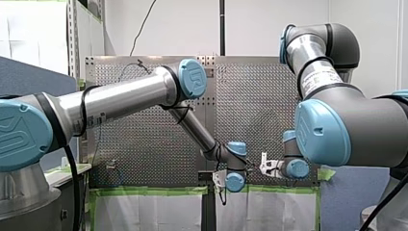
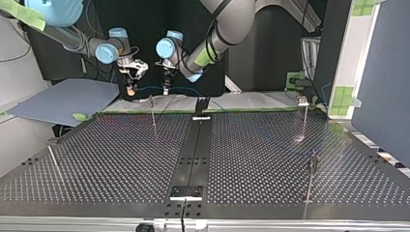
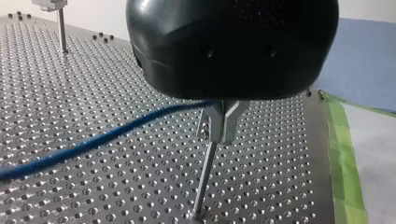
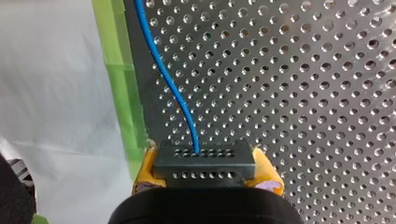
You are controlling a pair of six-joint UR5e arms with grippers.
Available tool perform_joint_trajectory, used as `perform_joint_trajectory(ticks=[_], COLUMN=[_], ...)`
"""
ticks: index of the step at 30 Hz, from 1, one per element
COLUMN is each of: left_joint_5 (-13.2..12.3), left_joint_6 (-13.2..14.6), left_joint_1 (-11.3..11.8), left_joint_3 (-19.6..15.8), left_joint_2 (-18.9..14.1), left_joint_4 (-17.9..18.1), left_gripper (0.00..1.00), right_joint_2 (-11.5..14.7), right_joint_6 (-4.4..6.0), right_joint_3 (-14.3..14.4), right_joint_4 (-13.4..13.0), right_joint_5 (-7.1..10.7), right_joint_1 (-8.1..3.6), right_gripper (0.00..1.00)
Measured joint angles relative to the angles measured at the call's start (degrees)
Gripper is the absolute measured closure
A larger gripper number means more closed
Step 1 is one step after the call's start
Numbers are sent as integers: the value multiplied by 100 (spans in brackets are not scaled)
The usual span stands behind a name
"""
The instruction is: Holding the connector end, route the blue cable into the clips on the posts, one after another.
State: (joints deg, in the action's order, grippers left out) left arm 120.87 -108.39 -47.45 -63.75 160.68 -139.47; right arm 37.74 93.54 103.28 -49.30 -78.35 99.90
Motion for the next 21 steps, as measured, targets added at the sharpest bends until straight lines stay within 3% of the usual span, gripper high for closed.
perform_joint_trajectory(ticks=[8,13,21], left_joint_5=[-46,-183,-431], left_joint_6=[25,24,-12], left_joint_1=[11,15,21], left_joint_3=[0,2,274], left_joint_2=[2,13,250], left_joint_4=[117,162,-5], left_gripper=[95,95,95], right_joint_2=[-8,-13,-21], right_joint_6=[85,195,262], right_joint_3=[-237,-283,-291], right_joint_4=[46,3,-27], right_joint_5=[369,636,756], right_joint_1=[-112,-186,-259], right_gripper=[100,100,100])
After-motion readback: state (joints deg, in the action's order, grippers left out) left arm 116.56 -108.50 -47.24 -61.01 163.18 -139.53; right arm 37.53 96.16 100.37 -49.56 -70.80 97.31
